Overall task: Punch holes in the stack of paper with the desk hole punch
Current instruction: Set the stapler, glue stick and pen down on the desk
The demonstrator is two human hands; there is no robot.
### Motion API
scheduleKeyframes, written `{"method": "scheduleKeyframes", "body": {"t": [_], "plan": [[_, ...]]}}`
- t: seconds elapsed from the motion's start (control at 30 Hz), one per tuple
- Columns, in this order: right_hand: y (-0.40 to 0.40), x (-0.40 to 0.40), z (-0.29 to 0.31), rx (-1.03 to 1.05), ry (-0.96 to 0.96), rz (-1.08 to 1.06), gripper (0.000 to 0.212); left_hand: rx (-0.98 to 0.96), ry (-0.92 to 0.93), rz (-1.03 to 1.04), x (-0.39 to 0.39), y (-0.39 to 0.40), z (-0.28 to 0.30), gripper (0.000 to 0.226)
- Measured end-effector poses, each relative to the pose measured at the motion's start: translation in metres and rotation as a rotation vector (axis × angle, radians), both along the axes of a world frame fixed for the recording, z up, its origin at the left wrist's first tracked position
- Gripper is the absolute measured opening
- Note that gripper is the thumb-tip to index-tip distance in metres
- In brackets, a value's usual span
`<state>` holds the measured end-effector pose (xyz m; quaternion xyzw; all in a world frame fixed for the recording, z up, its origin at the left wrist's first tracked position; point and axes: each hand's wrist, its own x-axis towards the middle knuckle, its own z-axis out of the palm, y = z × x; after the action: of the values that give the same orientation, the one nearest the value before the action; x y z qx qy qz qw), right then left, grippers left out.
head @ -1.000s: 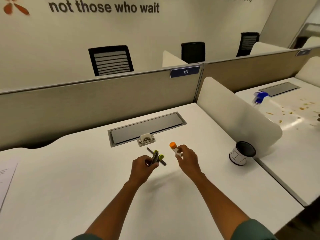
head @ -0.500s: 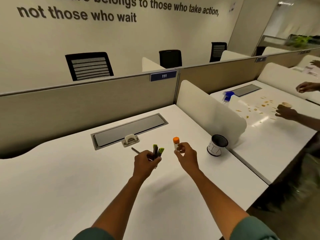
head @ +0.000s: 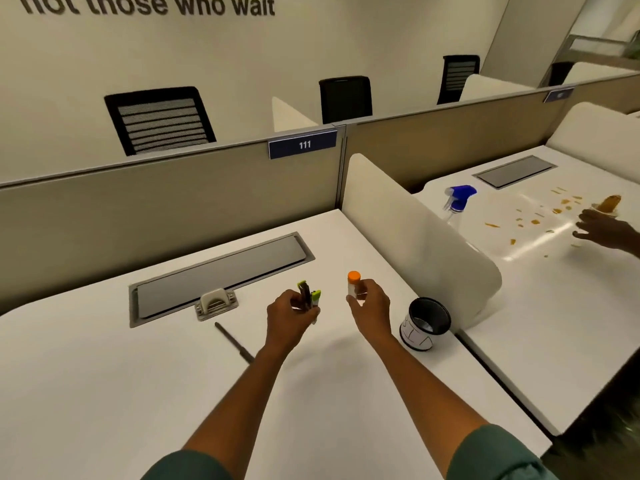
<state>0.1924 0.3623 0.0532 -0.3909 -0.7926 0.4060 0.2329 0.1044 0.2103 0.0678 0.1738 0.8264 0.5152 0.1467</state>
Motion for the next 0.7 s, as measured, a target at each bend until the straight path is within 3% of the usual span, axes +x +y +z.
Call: {"method": "scheduleKeyframes", "body": {"t": [0.7], "plan": [[0.117,-0.084,-0.088,-0.051,-0.154,-0.225,0.016,0.0,-0.079,0.03,-0.074,0.166,-0.084,0.028]]}}
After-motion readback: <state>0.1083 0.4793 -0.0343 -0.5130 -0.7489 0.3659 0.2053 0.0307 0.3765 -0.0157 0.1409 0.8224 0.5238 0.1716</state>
